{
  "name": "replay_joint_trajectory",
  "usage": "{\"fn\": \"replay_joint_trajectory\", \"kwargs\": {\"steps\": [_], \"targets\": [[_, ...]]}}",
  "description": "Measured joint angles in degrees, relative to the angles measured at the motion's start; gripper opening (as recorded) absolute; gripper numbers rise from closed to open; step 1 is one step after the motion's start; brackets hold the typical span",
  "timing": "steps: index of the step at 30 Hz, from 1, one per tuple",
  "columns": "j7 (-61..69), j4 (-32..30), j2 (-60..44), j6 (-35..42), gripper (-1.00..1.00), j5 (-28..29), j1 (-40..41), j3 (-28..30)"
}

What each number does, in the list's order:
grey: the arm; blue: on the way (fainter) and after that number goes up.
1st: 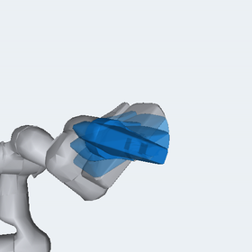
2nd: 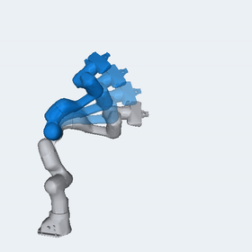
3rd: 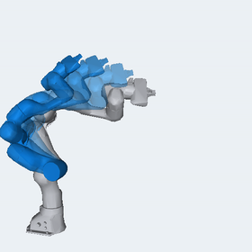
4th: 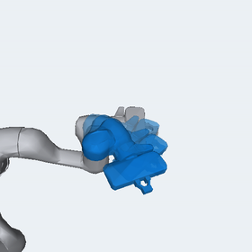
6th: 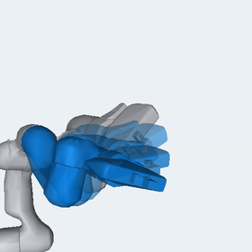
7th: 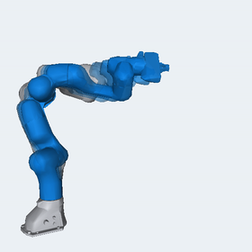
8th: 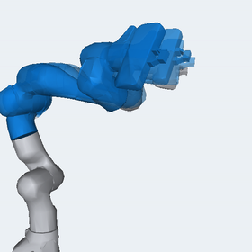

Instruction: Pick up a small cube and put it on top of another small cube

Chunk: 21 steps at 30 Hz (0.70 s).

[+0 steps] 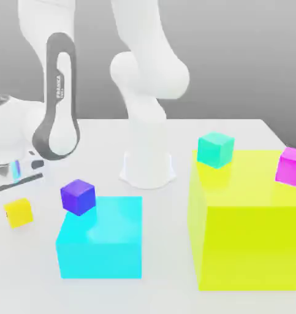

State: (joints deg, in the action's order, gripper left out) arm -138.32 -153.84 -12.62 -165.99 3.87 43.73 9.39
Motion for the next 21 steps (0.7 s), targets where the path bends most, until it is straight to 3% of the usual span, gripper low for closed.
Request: {"fn": "replay_joint_trajectory", "kwargs": {"steps": [6,13,17,21], "targets": [[0.5,-0.6,3.5,2.6,-1.0,-0.6,0.2,-0.4],[5.3,-0.5,7.2,5.9,-1.0,-5.4,1.1,-2.4],[23.5,1.8,10.2,13.7,-1.0,-17.2,-3.1,-9.3],[39.4,3.7,15.2,22.6,-1.0,-24.9,-10.4,-11.7]]}}
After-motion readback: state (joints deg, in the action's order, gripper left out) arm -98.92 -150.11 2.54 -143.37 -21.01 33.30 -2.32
